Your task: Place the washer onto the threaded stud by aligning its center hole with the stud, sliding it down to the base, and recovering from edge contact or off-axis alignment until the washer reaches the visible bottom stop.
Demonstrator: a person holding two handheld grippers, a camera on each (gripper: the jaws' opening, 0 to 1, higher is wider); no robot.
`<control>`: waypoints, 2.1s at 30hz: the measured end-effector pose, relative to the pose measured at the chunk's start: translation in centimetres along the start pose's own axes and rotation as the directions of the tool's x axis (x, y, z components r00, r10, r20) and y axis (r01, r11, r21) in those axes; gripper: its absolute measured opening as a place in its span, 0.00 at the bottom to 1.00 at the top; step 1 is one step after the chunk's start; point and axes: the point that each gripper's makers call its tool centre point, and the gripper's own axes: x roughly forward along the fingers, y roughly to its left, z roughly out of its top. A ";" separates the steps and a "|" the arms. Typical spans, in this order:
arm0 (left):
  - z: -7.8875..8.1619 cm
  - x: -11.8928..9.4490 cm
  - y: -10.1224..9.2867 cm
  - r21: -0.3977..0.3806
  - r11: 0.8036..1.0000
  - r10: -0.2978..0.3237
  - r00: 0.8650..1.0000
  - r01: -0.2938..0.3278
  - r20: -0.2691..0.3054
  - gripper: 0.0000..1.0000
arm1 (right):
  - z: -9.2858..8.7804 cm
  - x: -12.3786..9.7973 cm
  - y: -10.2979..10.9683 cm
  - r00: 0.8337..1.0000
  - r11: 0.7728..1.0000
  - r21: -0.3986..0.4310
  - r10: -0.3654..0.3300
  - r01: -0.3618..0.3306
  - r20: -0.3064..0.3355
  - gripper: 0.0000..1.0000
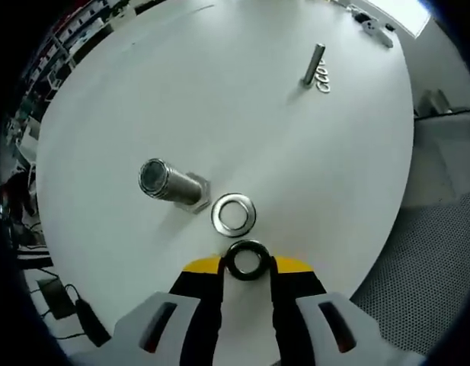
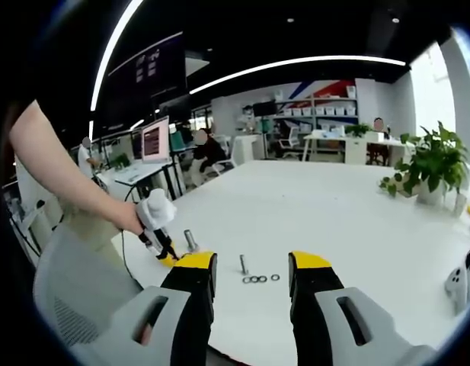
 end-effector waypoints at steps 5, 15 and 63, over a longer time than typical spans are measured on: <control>0.0 0.0 0.0 -0.011 1.000 0.002 1.000 -0.002 0.004 0.21 | -0.1 0.0 -0.1 1.000 1.000 0.002 -0.003 0.003 -0.004 0.40; -0.1 0.0 -0.1 -0.024 1.000 0.011 1.000 -0.010 0.022 0.20 | -0.1 0.0 -0.2 1.000 1.000 0.002 -0.011 0.011 -0.005 0.40; -0.9 -0.6 0.3 0.031 0.999 0.016 0.999 -0.017 0.031 0.18 | -0.1 -0.1 -0.5 1.000 1.000 0.014 -0.017 0.017 0.001 0.39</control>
